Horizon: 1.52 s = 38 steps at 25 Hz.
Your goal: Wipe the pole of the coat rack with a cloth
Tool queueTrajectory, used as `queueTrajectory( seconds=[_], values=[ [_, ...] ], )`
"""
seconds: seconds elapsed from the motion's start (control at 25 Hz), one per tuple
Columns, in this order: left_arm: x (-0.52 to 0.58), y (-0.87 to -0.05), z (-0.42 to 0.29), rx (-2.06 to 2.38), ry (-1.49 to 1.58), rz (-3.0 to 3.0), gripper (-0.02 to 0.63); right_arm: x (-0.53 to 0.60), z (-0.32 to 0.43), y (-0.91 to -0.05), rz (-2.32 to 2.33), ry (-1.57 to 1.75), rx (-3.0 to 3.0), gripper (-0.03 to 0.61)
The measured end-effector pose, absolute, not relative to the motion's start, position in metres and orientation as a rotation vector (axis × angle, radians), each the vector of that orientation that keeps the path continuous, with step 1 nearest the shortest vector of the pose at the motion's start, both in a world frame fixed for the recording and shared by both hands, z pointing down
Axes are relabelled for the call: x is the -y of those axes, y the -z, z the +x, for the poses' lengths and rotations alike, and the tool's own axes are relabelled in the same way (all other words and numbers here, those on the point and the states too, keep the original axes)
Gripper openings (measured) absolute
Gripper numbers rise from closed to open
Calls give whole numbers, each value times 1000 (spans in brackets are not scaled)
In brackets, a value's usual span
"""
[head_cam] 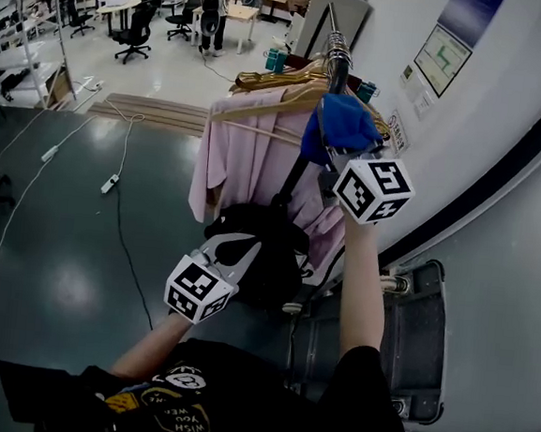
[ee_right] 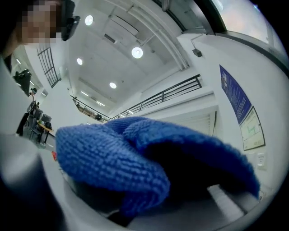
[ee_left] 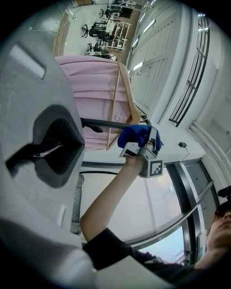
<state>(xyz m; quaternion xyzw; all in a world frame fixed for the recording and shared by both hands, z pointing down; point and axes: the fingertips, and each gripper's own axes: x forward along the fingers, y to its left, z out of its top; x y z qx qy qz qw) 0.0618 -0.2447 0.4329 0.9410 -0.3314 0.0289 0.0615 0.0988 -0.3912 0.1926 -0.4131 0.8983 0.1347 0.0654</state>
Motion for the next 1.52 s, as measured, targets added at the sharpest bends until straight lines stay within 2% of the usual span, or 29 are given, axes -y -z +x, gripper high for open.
queueTrajectory(
  seconds=[0.32,0.48,0.6,0.84,1.08,1.32,1.52],
  values=[
    [236,-441,53,977,-100,2843,0,374,59,-364,-1243,-370,-2994,12],
    [232,-443,42,995,-96,2825,0,373,60,-381,-1277,-378,-3004,12],
    [231,-444,38,1008,-84,2811,0,372,64,-361,-1250,-324,-3025,12],
    [227,-442,34,1012,-62,2812,0,378,73,-250,-1216,-357,-2909,11],
    [223,-440,39,998,-48,2823,0,422,101,-173,-1460,-307,-2807,11],
    [220,-435,46,970,-47,2865,0,461,108,-146,-1573,-390,-2740,14],
    [222,-436,45,974,-61,2860,0,421,106,-163,-1445,-460,-2624,14]
  ],
)
